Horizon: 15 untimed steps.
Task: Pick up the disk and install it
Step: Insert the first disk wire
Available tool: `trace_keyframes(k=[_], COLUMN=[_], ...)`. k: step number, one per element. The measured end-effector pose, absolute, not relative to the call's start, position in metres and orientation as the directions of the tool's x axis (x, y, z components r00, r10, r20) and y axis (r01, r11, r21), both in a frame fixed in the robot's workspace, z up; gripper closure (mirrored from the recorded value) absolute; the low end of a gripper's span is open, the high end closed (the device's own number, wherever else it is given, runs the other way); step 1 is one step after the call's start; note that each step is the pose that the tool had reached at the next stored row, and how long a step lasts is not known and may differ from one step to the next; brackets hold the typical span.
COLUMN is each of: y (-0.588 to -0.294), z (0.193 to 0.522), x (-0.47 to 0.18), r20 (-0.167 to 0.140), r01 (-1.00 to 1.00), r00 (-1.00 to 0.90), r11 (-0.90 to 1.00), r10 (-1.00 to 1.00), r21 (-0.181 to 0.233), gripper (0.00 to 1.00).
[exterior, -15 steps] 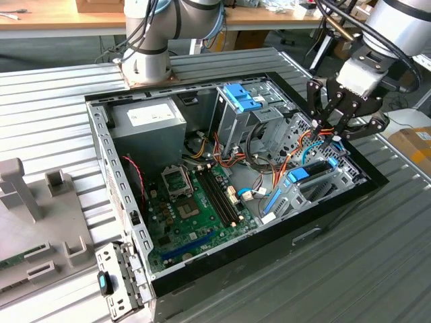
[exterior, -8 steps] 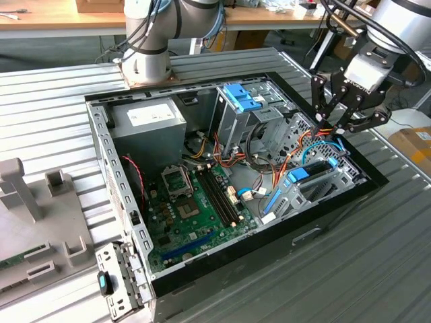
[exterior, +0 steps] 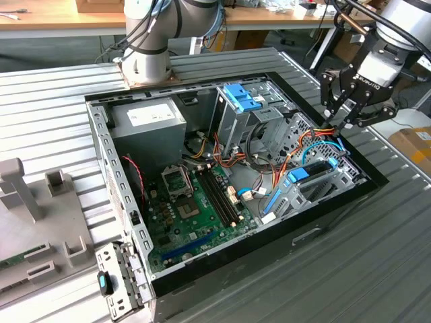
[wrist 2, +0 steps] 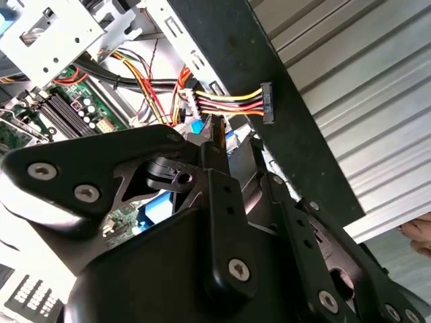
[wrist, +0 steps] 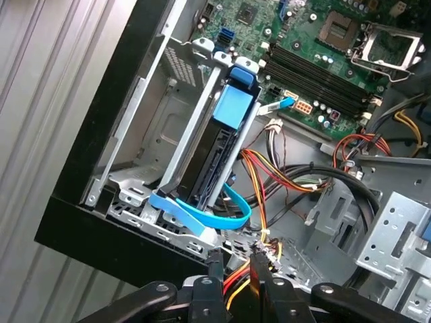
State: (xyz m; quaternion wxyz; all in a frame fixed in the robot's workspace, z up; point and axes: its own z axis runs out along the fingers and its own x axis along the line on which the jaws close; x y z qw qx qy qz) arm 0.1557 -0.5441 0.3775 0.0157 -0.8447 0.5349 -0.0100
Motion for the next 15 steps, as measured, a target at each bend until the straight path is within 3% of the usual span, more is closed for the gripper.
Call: trace_keyframes(k=[15], y=[-0.544], z=[0.375], x=[0.166], r20=[0.0], r01=[-0.758], r00=[0.652], r11=[-0.651], r10=[-0.759], r21=[-0.037], gripper=[0.7])
